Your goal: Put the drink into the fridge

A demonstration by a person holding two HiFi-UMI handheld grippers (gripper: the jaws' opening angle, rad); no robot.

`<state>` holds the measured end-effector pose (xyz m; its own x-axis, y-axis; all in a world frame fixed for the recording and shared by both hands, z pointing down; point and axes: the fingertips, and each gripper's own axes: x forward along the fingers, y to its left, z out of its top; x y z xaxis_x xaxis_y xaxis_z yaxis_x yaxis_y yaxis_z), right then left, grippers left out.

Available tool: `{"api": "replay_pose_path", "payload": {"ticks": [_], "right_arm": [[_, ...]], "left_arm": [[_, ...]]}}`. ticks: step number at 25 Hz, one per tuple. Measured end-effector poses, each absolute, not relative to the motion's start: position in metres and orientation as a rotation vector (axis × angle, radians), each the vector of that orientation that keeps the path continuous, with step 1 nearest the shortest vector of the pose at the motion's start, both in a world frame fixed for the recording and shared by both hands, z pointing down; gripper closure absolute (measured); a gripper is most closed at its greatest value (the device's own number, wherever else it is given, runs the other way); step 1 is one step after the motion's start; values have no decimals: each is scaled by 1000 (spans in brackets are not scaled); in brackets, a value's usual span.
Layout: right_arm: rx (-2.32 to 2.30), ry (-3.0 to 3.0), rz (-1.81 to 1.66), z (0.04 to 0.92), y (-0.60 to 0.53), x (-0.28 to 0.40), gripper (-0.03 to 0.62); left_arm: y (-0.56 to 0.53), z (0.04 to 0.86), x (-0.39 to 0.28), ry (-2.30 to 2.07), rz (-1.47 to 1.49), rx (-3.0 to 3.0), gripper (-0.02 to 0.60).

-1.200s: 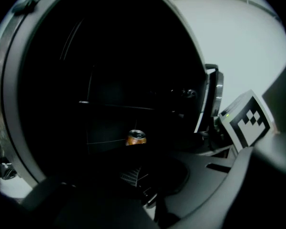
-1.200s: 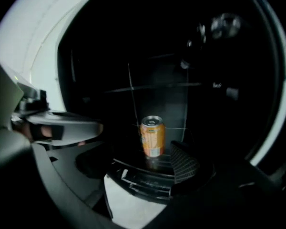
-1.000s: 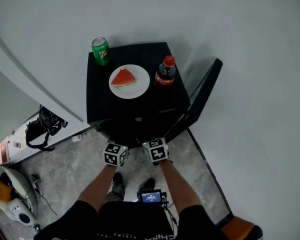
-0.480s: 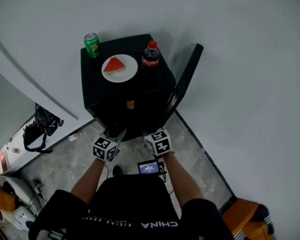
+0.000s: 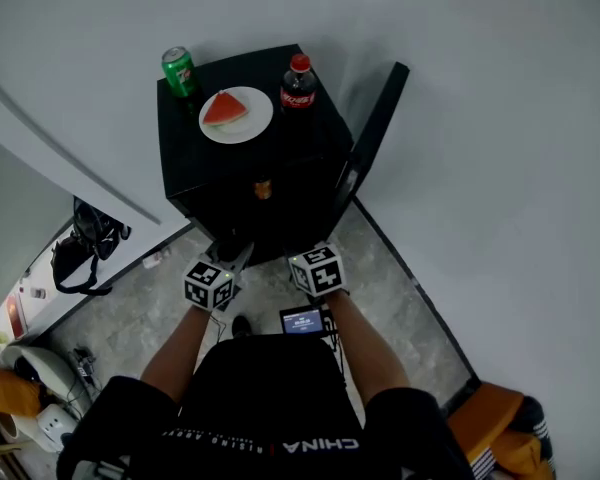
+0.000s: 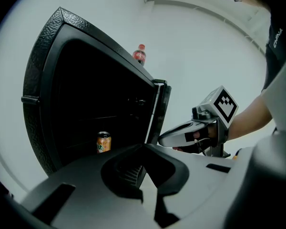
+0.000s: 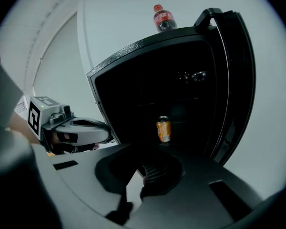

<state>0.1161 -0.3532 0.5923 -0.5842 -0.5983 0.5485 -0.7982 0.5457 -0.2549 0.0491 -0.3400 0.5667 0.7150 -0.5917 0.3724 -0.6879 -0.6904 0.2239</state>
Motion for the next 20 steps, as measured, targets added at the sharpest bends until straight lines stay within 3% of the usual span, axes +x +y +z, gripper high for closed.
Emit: {"api": "replay_pose_path", "payload": {"ticks": [20], "right_arm": [[1032, -2399, 780, 621, -257, 138, 580]], "left_arm": [[-223, 613, 67, -983, 542, 2484, 569]]}}
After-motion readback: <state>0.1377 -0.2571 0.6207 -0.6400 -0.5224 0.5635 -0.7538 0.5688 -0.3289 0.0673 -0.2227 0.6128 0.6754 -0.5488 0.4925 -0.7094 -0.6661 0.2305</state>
